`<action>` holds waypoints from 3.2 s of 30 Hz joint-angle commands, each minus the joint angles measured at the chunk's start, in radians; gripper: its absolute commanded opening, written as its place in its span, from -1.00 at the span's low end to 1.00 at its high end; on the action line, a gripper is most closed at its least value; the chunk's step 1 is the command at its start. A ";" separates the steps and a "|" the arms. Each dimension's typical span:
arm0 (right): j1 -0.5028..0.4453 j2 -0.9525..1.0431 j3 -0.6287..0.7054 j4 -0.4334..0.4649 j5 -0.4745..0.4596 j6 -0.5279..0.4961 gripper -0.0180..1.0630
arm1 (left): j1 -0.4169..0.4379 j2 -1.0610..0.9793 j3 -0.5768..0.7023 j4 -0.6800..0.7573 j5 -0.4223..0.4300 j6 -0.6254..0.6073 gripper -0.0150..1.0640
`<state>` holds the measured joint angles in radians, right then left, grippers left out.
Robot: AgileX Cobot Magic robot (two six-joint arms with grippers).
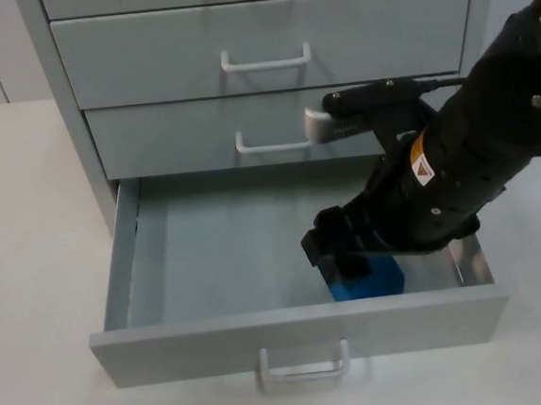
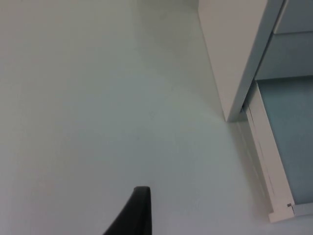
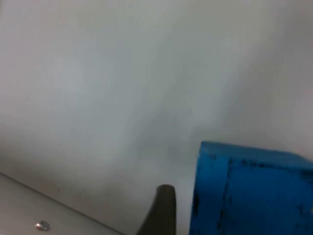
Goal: Open the drawer with the left hand, place the block into the drawer with the right hand, then close the drawer with the left hand.
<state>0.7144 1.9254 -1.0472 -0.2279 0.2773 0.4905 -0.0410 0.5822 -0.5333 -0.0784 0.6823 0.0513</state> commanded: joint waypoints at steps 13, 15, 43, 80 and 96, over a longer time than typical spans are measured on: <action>0.006 -0.353 0.012 -0.006 0.355 -0.043 0.43 | 0.002 -0.006 0.004 -0.018 -0.016 -0.004 0.98; 0.006 -0.417 0.063 -0.006 0.349 -0.045 0.43 | 0.002 -0.006 0.004 -0.018 -0.016 -0.004 0.98; -0.413 -0.616 0.290 0.170 0.401 -0.308 0.43 | 0.002 -0.006 0.004 -0.018 -0.015 -0.004 0.98; -0.739 -1.108 0.350 0.181 0.482 -0.438 0.43 | 0.002 -0.006 0.004 -0.018 -0.015 0.003 0.96; -0.739 -1.128 0.402 0.182 0.434 -0.404 0.43 | 0.002 -0.001 0.000 -0.032 -0.015 0.067 -0.97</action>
<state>-0.0200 0.8033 -0.6490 -0.0449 0.7193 0.0824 -0.0410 0.5822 -0.5333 -0.0899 0.6742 0.1018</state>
